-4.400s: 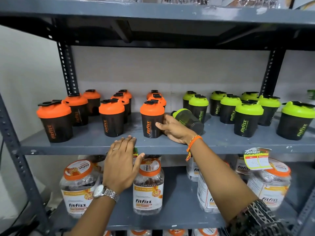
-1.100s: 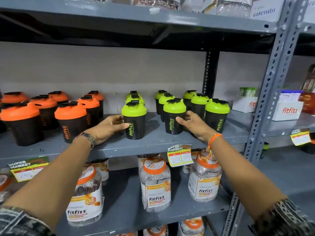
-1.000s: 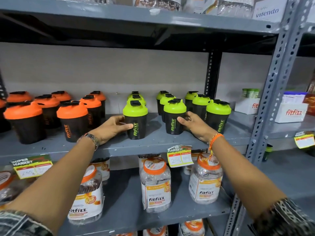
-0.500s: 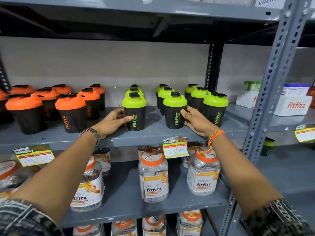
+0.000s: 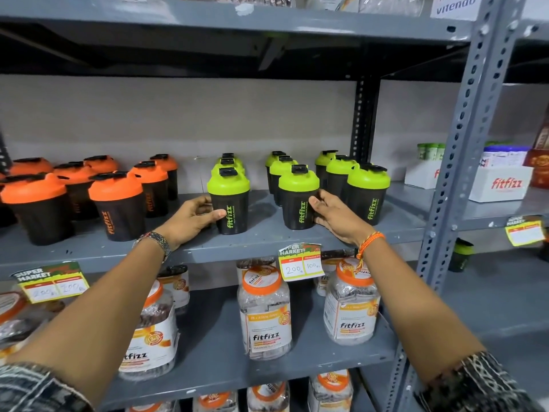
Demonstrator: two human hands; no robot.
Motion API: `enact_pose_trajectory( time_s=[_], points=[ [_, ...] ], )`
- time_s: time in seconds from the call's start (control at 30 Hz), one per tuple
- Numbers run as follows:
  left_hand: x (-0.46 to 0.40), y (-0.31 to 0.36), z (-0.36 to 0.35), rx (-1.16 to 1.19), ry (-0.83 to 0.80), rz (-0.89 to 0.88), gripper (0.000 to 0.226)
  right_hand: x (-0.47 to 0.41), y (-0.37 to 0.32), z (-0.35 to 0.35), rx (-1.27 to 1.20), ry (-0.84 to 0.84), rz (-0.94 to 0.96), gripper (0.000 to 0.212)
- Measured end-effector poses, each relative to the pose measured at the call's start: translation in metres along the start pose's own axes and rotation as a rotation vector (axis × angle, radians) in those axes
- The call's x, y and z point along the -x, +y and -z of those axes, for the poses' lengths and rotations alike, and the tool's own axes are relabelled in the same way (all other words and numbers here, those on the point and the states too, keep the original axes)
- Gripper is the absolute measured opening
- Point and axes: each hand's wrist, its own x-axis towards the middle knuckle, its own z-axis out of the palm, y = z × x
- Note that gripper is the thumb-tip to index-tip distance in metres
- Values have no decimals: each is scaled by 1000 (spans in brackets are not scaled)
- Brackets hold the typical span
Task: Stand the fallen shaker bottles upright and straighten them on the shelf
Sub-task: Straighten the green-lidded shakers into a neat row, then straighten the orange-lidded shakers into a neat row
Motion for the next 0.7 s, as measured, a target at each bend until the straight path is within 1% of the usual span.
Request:
enact_pose_trajectory(
  time_s=[0.07,0.13,0.23,0.37,0.47,0.5,0.57,0.63,0.67,0.7],
  points=[
    [1,0,0,-7,4,-7,27,0,0,1,-2,2,3,27],
    [1,1,0,-11,11,-9,32,1,-1,0,-8,7,5,31],
    [2,3,-1,-15,14,-12,27,2,-3,-1,-32,22,-9,40],
    [5,5,0,-33,11,-7,41,1,-1,2,-58,8,-5,46],
    [6,7,1,-28,36,5,35,4,-2,5,-141,-10,-8,60],
    [7,8,2,-12,54,16,38,5,-5,5,-164,3,-11,66],
    [13,12,7,26,71,24,55,13,-10,6,-133,85,-3,70],
    [27,18,16,38,85,-2,71,22,-16,3,-14,189,68,72],
    [38,23,20,35,114,-30,70,29,-19,-3,73,244,131,75],
    [51,28,26,30,171,-67,63,37,-24,-12,170,300,218,77]
  ],
)
